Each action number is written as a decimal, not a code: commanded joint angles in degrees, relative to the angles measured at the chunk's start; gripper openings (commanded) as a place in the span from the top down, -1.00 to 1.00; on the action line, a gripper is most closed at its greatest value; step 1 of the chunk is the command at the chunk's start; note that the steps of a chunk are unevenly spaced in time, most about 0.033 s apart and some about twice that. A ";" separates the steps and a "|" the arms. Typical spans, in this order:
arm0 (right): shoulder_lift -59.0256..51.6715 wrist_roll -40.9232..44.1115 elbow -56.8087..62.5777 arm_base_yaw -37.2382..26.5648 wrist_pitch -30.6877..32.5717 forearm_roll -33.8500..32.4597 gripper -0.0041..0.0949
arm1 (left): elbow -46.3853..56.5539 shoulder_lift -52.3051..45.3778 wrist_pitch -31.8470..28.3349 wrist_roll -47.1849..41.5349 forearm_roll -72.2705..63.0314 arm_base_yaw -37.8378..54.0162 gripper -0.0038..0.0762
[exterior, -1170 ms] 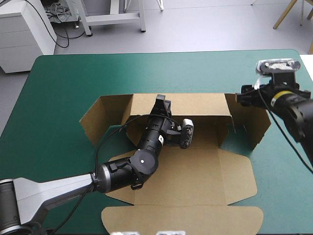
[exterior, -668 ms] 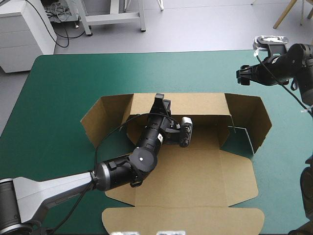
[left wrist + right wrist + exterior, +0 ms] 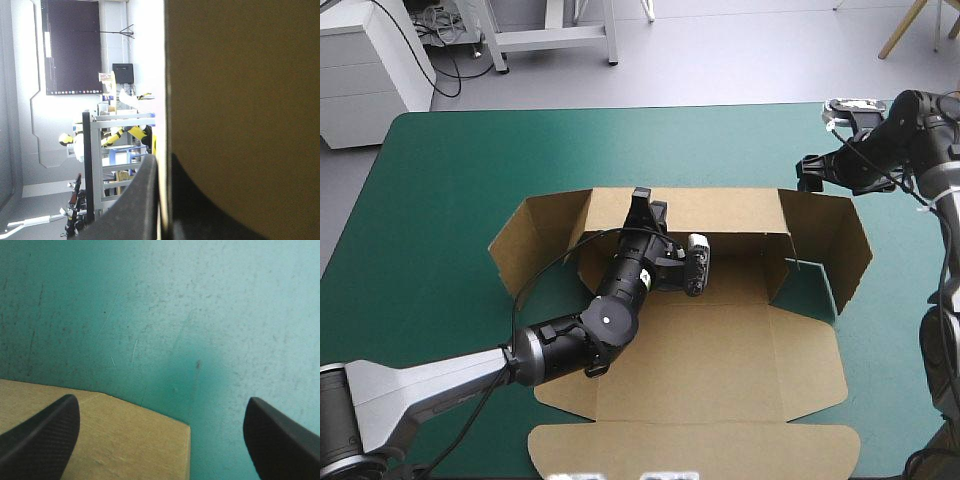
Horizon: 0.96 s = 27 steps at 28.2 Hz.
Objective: Fold the box
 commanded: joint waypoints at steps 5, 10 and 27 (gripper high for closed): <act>-6.88 -3.17 7.96 -4.10 -1.15 2.94 -0.75 | -1.55 -2.36 2.00 -1.18 5.53 0.06 0.93; -9.83 -4.43 12.28 -5.24 -1.15 6.44 -0.72 | -1.55 -2.36 2.00 -1.18 5.53 0.06 0.93; -25.37 -8.54 33.61 -5.24 -9.75 8.94 -0.69 | -1.55 -2.36 2.00 -3.96 5.53 0.06 0.93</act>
